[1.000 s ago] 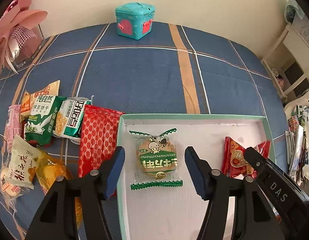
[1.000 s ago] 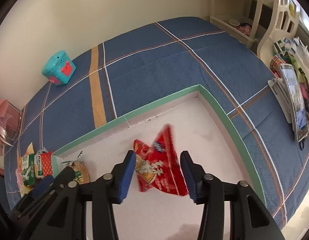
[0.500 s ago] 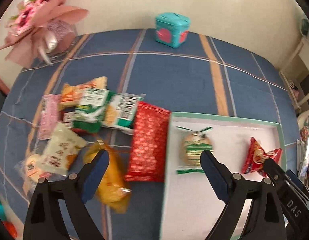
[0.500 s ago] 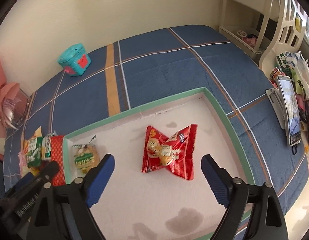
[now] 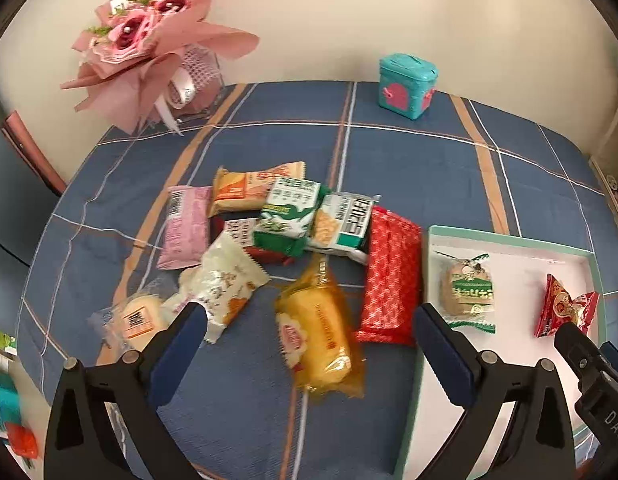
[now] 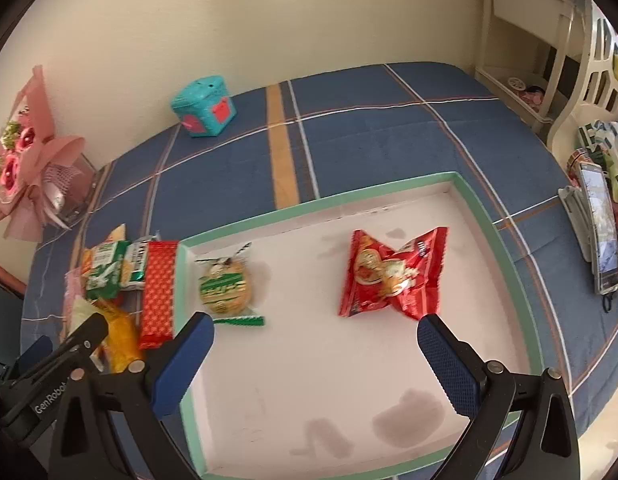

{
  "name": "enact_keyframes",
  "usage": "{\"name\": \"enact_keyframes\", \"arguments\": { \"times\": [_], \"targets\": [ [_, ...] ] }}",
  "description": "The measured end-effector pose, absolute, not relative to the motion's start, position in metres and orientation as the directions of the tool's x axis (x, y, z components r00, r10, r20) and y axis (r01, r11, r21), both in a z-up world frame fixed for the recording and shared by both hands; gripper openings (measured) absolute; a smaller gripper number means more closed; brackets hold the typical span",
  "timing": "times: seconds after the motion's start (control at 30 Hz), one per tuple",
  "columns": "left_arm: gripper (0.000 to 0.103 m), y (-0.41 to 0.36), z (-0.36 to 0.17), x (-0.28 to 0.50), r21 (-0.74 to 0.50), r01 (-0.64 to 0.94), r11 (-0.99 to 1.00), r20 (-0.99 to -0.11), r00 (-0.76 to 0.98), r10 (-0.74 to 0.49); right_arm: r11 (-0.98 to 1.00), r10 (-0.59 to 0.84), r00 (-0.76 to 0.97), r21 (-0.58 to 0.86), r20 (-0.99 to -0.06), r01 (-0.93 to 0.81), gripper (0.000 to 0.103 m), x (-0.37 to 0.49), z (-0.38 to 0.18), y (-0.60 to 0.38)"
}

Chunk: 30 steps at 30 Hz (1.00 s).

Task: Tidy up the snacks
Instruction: 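Withdraw both open tools from the tray toward the snack pile, then grasp the Kong steamed bun packet with left tool while right tool grasps the yellow bread packet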

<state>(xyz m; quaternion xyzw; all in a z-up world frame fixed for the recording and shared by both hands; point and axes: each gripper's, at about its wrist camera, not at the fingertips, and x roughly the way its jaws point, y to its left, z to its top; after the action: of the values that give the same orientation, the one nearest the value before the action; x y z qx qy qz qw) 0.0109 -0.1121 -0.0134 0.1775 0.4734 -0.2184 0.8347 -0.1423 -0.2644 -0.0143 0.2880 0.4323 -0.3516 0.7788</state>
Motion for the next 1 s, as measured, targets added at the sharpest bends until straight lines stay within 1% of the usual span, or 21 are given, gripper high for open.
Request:
{"name": "enact_keyframes", "arguments": {
  "times": [0.1, 0.27, 0.5, 0.63, 0.83, 1.0],
  "targets": [
    [0.102, -0.105, -0.01, 0.01, 0.118, 0.521, 0.846, -0.858, 0.482, -0.177, 0.6, -0.292, 0.396, 0.155, -0.87, 0.785, 0.103, -0.14, -0.014, -0.257],
    [0.102, -0.092, -0.007, 0.011, 0.13, 0.504, 0.854, -0.855, 0.493, -0.16, 0.618, -0.308, 0.384, 0.124, -0.87, 0.776, 0.103, -0.135, -0.014, -0.242],
    [0.102, -0.074, -0.005, 0.024, 0.1, 0.482, 0.871, -0.854, 0.49, -0.173, 0.644, -0.313, 0.406, 0.122, -0.859, 0.755, 0.103, -0.125, -0.011, -0.226],
    [0.102, -0.058, -0.006, 0.039, 0.073, 0.454, 0.888, -0.858, 0.482, -0.176, 0.684, -0.318, 0.413, 0.095, -0.854, 0.723, 0.103, -0.106, -0.011, -0.207],
    [0.102, -0.024, -0.014, 0.07, 0.093, 0.364, 0.927, -0.867, 0.487, -0.104, 0.776, -0.262, 0.463, 0.101, -0.847, 0.623, 0.103, -0.071, -0.016, -0.172],
    [0.102, 0.011, -0.018, 0.093, 0.03, 0.265, 0.964, -0.873, 0.477, -0.104, 0.831, -0.18, 0.506, 0.145, -0.843, 0.538, 0.103, -0.04, -0.023, -0.145]
  ]
}}
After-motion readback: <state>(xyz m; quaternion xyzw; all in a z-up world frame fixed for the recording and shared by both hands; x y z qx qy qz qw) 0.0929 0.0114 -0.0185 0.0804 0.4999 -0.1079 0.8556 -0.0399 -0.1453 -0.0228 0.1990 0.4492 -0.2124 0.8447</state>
